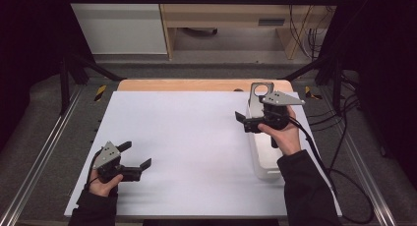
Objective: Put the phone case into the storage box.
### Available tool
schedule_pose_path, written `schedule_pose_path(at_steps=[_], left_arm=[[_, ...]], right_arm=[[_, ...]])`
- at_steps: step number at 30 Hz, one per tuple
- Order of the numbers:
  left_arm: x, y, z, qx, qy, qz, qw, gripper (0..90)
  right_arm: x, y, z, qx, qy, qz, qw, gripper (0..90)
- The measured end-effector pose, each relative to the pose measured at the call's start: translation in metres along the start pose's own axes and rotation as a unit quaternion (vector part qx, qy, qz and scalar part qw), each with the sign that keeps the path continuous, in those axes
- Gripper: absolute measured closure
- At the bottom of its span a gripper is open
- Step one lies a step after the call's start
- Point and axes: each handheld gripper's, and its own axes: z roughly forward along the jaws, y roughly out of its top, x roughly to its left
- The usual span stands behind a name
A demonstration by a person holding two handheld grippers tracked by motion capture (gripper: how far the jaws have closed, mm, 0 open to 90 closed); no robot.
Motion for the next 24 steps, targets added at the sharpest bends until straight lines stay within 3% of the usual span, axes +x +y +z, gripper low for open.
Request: schedule_pose_path(at_steps=[5, 13, 24], left_arm=[[-0.001, 0.0, 0.0, -0.002, -0.004, 0.0, 1.0, 0.0], [-0.003, 0.0, 0.002, -0.001, -0.008, 0.002, 1.0, 0.0], [-0.005, 0.0, 0.002, -0.005, -0.013, 0.004, 0.9999, 0.0]], right_arm=[[0.005, -0.014, -0.02, -0.011, 0.014, -0.01, 0.9998, 0.4], [0.0, -0.04, -0.047, -0.02, 0.031, -0.008, 0.9993, 0.4], [-0.015, -0.077, -0.074, -0.035, 0.025, 0.005, 0.999, 0.4]])
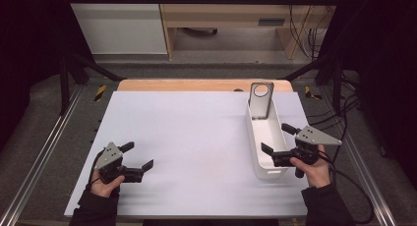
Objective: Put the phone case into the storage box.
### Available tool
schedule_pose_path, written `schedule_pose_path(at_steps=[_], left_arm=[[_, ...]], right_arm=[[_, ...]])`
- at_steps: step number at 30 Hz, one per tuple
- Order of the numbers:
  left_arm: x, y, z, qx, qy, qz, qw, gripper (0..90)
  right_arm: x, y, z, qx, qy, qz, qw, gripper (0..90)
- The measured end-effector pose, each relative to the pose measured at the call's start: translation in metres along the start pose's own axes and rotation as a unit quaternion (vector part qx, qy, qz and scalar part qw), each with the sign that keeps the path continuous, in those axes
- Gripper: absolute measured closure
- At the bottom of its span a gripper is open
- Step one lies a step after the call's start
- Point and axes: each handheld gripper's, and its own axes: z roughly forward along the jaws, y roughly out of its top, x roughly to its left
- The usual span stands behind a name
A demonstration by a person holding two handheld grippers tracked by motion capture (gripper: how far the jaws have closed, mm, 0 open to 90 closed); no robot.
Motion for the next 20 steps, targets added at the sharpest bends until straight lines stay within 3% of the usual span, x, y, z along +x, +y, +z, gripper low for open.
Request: schedule_pose_path(at_steps=[11, 20], left_arm=[[-0.001, 0.0, 0.0, -0.003, -0.004, 0.002, 1.0, 0.0], [-0.002, 0.002, -0.001, -0.008, -0.007, 0.002, 0.9999, 0.0]], right_arm=[[-0.012, -0.029, -0.016, 0.01, -0.011, 0.002, 0.9999, 0.4], [-0.02, -0.044, -0.024, 0.018, -0.004, 0.009, 0.9998, 0.4]])
